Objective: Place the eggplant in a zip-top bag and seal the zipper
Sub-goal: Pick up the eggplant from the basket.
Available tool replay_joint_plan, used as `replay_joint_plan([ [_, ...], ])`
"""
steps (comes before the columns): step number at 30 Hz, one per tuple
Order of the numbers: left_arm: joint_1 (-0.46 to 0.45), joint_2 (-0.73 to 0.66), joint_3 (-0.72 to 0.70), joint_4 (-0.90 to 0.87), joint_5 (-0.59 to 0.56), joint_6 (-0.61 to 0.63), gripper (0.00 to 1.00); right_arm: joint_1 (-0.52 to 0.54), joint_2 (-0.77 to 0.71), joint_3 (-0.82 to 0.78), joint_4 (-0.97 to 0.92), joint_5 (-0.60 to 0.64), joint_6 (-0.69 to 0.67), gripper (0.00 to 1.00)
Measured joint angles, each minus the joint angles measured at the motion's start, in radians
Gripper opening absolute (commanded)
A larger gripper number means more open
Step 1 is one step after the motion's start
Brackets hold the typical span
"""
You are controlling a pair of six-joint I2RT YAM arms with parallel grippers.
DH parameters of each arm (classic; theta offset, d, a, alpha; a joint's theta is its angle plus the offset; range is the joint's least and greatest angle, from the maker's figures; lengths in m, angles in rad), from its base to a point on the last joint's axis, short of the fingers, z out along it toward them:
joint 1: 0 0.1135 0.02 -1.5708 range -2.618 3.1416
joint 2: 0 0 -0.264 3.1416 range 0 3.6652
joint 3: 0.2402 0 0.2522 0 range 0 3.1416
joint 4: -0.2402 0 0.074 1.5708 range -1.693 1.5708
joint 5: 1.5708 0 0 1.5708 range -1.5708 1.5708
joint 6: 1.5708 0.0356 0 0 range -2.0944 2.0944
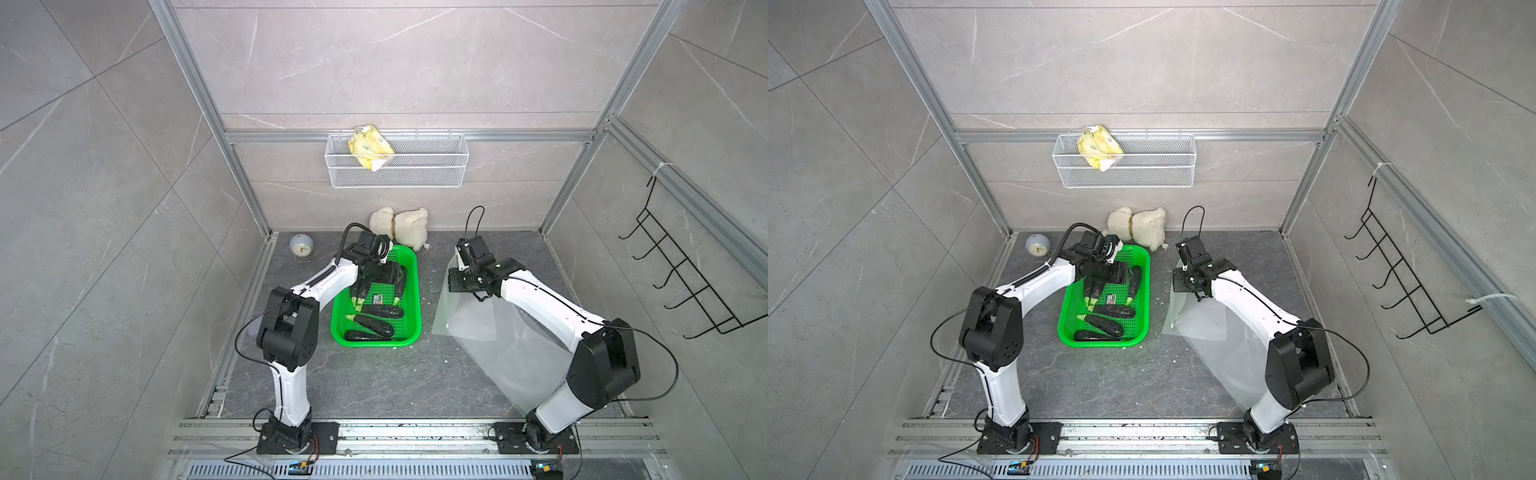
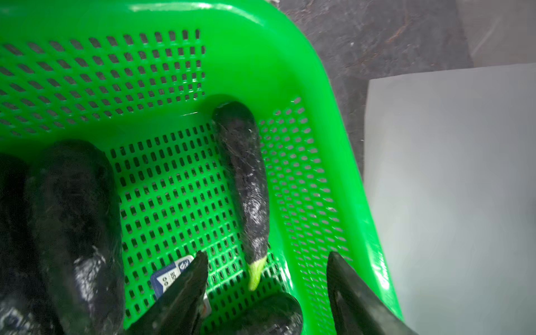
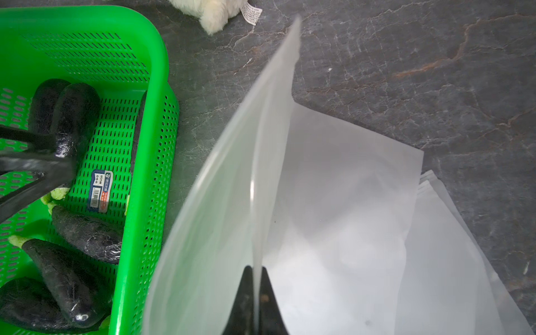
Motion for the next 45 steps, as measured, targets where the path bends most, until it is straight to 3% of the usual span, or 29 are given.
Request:
replay_joint_plan([
  [7,0.008,0.164,0.142,-0.002,-0.007,0.001,0.69,-0.002,0.000,0.000,0.000,-0.010,0.000,0.04],
  [17,0.024,0.268,0.238,-0.002,0.045,-0.019,0.65,-0.008,0.013,-0.009,0.007,-0.018,0.000,0.05],
  [23,0.024,0.303,0.239,-0.004,0.097,-0.048,0.52,-0.016,0.015,-0.016,0.008,-0.025,0.000,0.05],
  [30,0.025,0.303,0.238,0.006,0.124,-0.069,0.33,-0.017,0.015,-0.018,0.010,-0.033,0.000,0.05],
  [36,0.039,0.265,0.163,0.056,0.141,-0.081,0.31,-0.018,0.021,-0.020,0.016,-0.035,0.000,0.05],
  [45,0.071,0.028,-0.060,0.227,0.208,-0.155,0.30,-0.021,0.050,-0.020,0.022,-0.101,0.004,0.05],
])
